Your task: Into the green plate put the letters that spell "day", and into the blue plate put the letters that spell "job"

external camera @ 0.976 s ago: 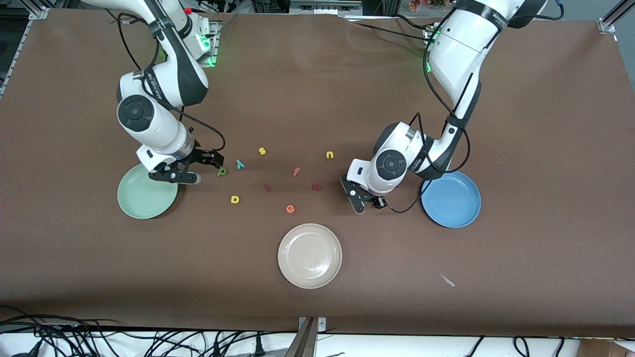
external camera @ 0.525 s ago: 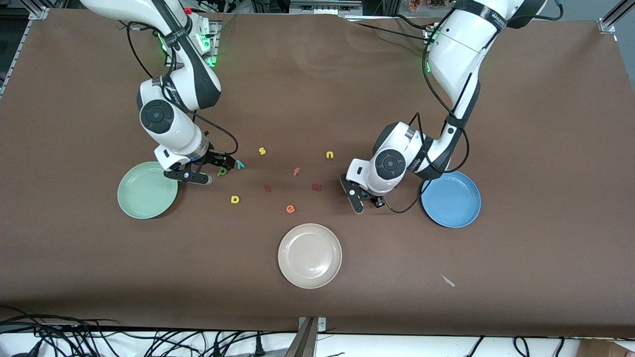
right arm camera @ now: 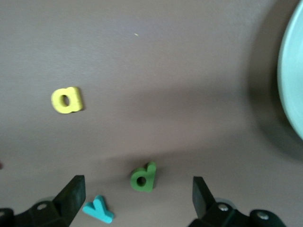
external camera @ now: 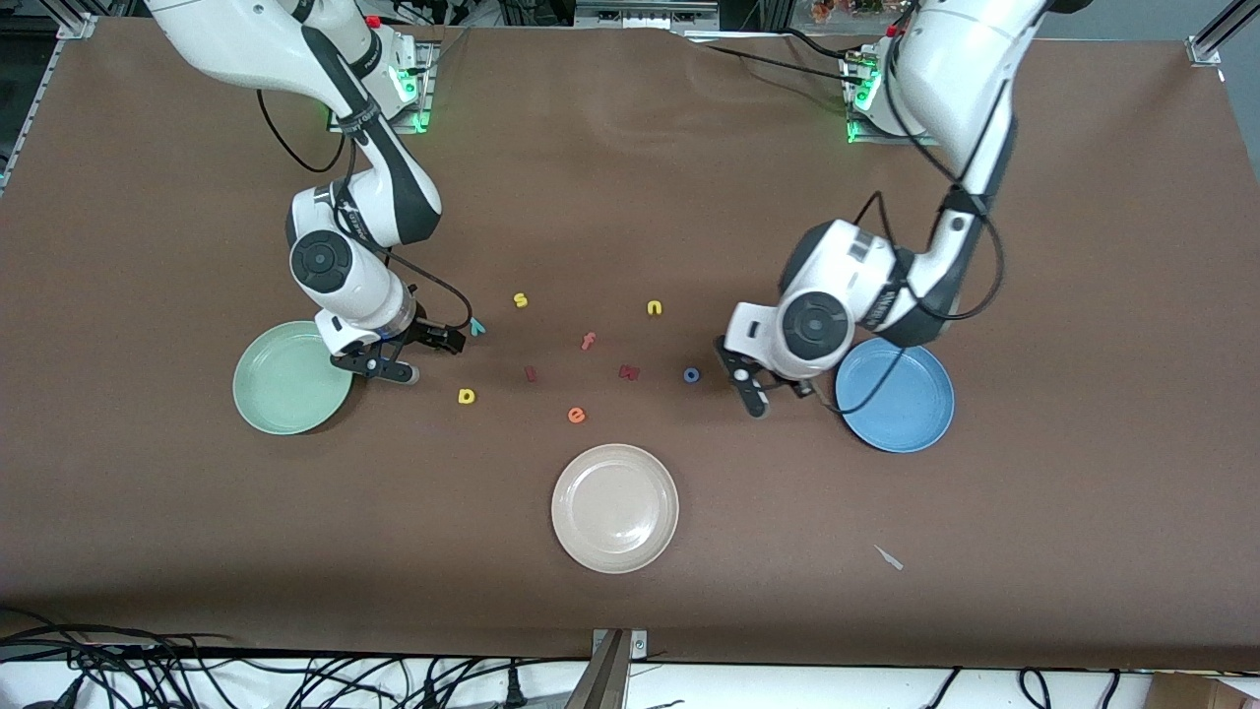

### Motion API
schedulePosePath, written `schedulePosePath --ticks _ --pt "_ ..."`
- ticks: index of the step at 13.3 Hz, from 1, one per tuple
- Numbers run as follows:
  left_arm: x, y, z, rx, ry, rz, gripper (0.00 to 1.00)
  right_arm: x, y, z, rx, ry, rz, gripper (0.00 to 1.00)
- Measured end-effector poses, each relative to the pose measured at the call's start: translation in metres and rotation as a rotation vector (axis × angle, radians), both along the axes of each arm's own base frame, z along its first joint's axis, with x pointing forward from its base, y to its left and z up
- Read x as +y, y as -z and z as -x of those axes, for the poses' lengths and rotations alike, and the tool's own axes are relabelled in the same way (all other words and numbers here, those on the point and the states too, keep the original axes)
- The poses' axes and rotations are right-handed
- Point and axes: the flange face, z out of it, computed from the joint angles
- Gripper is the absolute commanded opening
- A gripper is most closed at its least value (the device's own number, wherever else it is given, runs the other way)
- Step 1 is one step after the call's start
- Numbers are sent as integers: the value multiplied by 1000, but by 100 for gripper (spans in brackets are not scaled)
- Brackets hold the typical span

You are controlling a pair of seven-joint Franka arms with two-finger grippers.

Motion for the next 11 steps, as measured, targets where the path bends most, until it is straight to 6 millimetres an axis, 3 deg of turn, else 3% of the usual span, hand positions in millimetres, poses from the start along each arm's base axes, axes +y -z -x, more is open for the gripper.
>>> schedulePosePath --ticks 3,5,6,7,8,9,11 --pt "81 0 -23 -10 -39 -91 0 0 10 2 15 13 4 100" --pt "99 12 -23 -18 -29 -122 0 1 14 4 22 11 5 99" --pt "100 21 -21 -38 -20 -115 13 2 16 4 25 9 6 98" --pt "104 35 -20 -61 -21 -98 64 3 18 5 28 8 7 95" --pt "115 52 -17 -74 -30 -84 100 4 20 6 32 7 8 93" --pt "125 62 -15 -75 -40 -78 100 4 22 7 36 7 9 86" --pt "128 57 -14 -66 -52 -82 100 4 24 7 39 6 10 79"
